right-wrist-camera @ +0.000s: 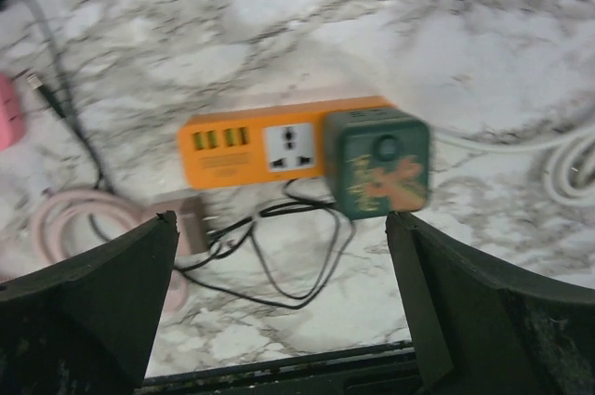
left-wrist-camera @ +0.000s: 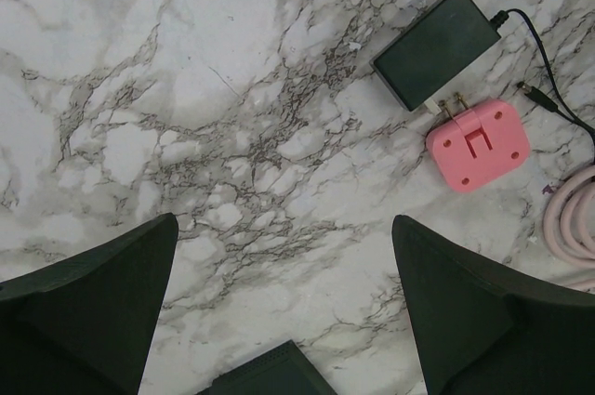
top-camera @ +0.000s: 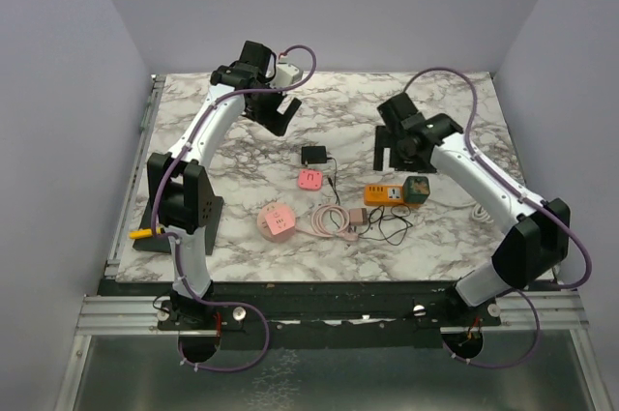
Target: Insert the plug
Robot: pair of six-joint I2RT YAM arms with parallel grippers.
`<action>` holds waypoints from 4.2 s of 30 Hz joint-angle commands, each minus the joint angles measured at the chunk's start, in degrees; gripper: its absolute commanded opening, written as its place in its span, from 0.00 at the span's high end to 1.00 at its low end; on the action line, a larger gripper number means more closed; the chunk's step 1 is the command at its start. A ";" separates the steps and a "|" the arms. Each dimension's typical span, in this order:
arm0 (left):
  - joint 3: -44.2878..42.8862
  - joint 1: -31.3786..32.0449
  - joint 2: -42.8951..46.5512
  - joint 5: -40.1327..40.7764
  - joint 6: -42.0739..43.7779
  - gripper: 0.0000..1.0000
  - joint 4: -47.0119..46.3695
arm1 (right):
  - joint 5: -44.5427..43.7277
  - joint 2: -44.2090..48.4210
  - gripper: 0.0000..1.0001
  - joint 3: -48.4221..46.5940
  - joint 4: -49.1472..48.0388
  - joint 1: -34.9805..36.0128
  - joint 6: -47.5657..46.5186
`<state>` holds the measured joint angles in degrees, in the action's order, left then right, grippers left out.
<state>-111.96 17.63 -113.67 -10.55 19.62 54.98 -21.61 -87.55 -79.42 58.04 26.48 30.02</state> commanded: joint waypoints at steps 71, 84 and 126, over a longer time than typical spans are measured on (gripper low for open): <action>-5.73 11.97 -20.98 -5.96 32.83 0.33 -2.40 | 17.01 13.98 0.26 8.33 -14.71 -1.97 -0.01; -2.88 12.17 -13.34 -9.06 38.62 1.00 -2.41 | 20.83 15.66 0.28 6.20 -15.69 -6.47 -0.26; 48.77 17.45 36.64 -36.86 98.54 1.00 -41.85 | 41.84 16.95 0.32 12.83 -32.79 4.34 -1.58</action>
<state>-64.55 34.89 -79.02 -42.74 115.92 15.57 24.71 -70.50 -66.87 27.00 30.41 29.43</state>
